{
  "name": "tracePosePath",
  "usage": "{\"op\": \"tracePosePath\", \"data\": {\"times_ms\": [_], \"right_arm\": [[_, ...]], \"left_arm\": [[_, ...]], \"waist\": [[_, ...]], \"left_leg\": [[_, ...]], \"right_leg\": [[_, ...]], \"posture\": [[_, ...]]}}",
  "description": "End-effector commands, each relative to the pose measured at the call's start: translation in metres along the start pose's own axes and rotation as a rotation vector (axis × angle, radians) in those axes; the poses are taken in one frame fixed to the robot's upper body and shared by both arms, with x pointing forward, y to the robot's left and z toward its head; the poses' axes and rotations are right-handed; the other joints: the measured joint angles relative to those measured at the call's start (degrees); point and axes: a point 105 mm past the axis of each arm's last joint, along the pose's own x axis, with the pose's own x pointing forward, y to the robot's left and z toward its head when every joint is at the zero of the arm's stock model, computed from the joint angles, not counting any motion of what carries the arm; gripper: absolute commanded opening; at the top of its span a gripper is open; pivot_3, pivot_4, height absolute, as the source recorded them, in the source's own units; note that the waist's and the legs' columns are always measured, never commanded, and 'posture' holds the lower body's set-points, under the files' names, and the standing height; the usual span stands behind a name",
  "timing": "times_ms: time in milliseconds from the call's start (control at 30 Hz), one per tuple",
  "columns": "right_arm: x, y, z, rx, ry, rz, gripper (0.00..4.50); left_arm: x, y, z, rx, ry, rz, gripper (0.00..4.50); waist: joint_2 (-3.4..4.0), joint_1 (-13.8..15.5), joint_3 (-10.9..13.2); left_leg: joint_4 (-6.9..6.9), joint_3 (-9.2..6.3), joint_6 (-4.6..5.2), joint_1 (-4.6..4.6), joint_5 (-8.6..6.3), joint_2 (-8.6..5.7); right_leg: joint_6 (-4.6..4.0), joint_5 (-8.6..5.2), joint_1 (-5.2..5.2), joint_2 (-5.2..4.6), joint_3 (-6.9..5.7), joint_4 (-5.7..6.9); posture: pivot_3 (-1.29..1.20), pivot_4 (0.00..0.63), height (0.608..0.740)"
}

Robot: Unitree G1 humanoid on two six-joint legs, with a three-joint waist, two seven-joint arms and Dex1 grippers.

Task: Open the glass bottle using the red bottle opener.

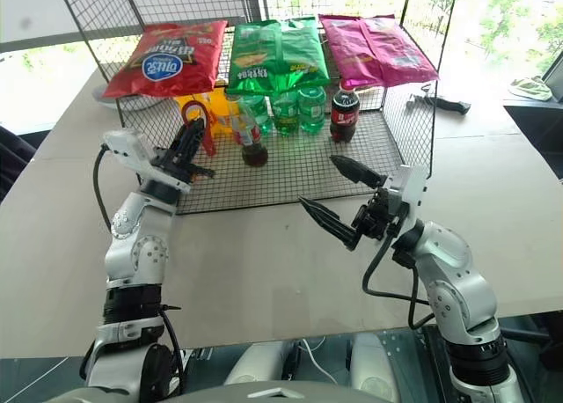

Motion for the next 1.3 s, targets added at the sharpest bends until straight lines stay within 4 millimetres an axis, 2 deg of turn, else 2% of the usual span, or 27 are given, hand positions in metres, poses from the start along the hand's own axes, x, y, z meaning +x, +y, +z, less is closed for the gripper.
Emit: {"op": "tracePosePath", "data": {"times_ms": [33,200,367,500,800,1100,1167,1300], "right_arm": [[0.001,0.001,0.006,-0.029,-0.025,0.007,4.5],[0.002,0.0,0.005,-0.031,-0.025,0.002,4.5],[0.002,-0.001,0.004,-0.035,-0.027,-0.006,4.5],[0.003,-0.001,0.003,-0.038,-0.028,-0.01,4.5],[0.001,-0.001,0.002,-0.045,-0.026,-0.026,4.5],[0.003,-0.001,0.003,-0.045,-0.02,-0.036,4.5],[0.003,-0.001,0.0,-0.032,0.007,-0.04,4.5],[0.003,-0.001,-0.019,0.077,0.139,-0.069,4.5]], "left_arm": [[-0.001,-0.008,0.032,-0.101,-0.146,-0.044,0.14],[-0.003,-0.006,0.032,-0.182,-0.135,-0.052,0.14],[-0.007,-0.012,0.027,-0.326,-0.113,-0.084,0.14],[-0.01,-0.009,0.024,-0.427,-0.105,-0.068,0.14],[-0.008,-0.014,0.014,-0.555,-0.046,-0.097,0.14],[-0.008,-0.029,0.014,-0.638,-0.032,-0.177,0.14],[-0.009,-0.035,0.013,-0.663,-0.008,-0.212,0.14],[-0.013,-0.059,0.009,-0.741,0.047,-0.325,0.14]], "waist": [[-0.01,0.0,0.01],[-0.05,0.03,0.03],[-0.05,-0.03,0.03],[-0.06,0.01,0.03],[-0.06,0.0,0.03],[-0.06,0.03,0.02],[-0.06,0.09,0.02],[-0.07,0.22,0.02]], "left_leg": [[0.0,0.0,0.0,0.0,0.0,0.0],[0.02,-0.02,-0.02,0.0,0.01,0.01],[0.03,-0.02,-0.02,0.0,0.01,0.01],[0.03,-0.01,-0.02,0.01,0.01,0.01],[0.03,-0.01,-0.02,0.01,0.01,0.01],[0.02,-0.01,-0.02,0.01,0.01,0.01],[0.02,-0.01,-0.02,0.01,0.01,0.01],[0.02,-0.02,-0.02,0.01,0.01,-0.02]], "right_leg": [[0.0,0.0,0.0,0.0,0.0,0.0],[0.0,0.0,0.0,0.03,-0.01,0.03],[0.0,0.0,0.0,0.04,-0.01,0.03],[0.0,0.0,0.01,0.03,0.0,0.03],[-0.01,0.0,0.01,0.04,0.0,0.03],[-0.01,0.0,0.01,0.04,0.01,0.03],[-0.01,0.0,0.01,0.04,0.0,0.03],[-0.02,-0.01,0.01,0.02,0.0,0.02]], "posture": [[0.0,0.15,0.74],[0.0,0.15,0.74],[0.0,0.15,0.74],[0.0,0.15,0.74],[0.0,0.15,0.74],[0.0,0.15,0.74],[0.0,0.15,0.74],[0.0,0.15,0.74]]}}
